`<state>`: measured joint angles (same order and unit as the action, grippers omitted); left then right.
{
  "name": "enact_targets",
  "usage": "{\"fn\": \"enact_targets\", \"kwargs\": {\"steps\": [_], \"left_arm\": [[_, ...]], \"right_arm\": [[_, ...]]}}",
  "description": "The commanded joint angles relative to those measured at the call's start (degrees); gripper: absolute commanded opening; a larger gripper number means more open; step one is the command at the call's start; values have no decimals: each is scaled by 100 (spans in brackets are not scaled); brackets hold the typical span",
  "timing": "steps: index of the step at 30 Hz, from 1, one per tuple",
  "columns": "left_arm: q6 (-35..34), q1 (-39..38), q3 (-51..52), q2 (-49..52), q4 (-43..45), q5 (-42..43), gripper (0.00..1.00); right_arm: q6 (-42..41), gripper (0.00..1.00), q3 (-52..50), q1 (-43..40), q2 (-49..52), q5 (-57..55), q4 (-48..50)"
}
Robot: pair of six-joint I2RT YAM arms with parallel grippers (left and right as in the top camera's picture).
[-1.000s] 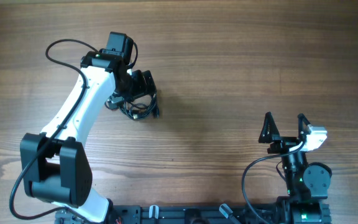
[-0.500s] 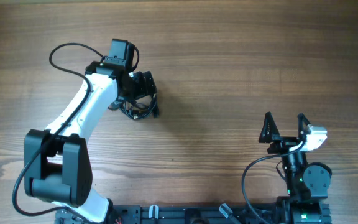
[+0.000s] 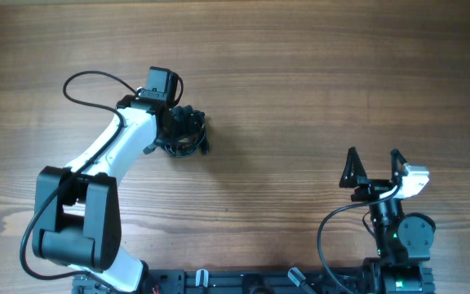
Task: Untangle cables
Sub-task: 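Lower the left gripper and grasp the black cable bundle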
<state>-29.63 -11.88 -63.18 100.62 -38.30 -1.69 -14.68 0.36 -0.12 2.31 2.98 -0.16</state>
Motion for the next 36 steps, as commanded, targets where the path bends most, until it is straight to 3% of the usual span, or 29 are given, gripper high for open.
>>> {"fn": "enact_targets", "kwargs": {"steps": [1, 4, 6, 7, 8, 12, 13, 14, 15, 22, 25, 28, 30, 33, 34, 36], "left_arm": [[-61, 17, 2, 48, 20, -190, 100], [-63, 216, -345, -153, -50, -264, 97], [-68, 251, -501, -426, -79, -83, 86], [-68, 251, -511, -520, -61, -74, 77], [-103, 251, -511, -649, -46, -72, 57], [-129, 249, -533, -1010, 85, -79, 57], [-133, 234, -553, -1213, 188, -74, 43], [-133, 175, -553, -1368, 214, -74, 18], [-131, 68, -551, -1434, 177, -33, 4], [-63, -719, -529, -402, -160, 223, 4], [632, -691, -529, 310, -289, 179, 6], [693, -573, -529, 715, -262, 164, 12], [693, -553, -529, 807, -162, 164, 22], [695, -553, -529, 848, -114, 164, 29], [695, -553, -529, 848, -111, 164, 36], [693, -553, -529, 848, -116, 164, 39]], "right_arm": [[101, 100, 0, 26, 11, 92, 17], [101, 100, 0, 26, 11, 92, 17], [101, 100, 0, 26, 11, 92, 17], [101, 100, 0, 26, 11, 92, 17], [101, 100, 0, 26, 11, 92, 17], [103, 100, 0, 26, 11, 92, 17], [101, 100, -2, 26, 11, 92, 17], [101, 100, 0, 26, 11, 92, 17], [101, 100, 0, 26, 11, 92, 17], [101, 100, 0, 26, 11, 92, 17], [101, 100, 0, 26, 11, 92, 17], [103, 100, 0, 26, 11, 92, 17], [101, 100, 0, 26, 11, 92, 17], [101, 100, 0, 26, 11, 92, 17], [101, 100, 0, 26, 11, 92, 17], [103, 100, 0, 26, 11, 92, 17]]}}
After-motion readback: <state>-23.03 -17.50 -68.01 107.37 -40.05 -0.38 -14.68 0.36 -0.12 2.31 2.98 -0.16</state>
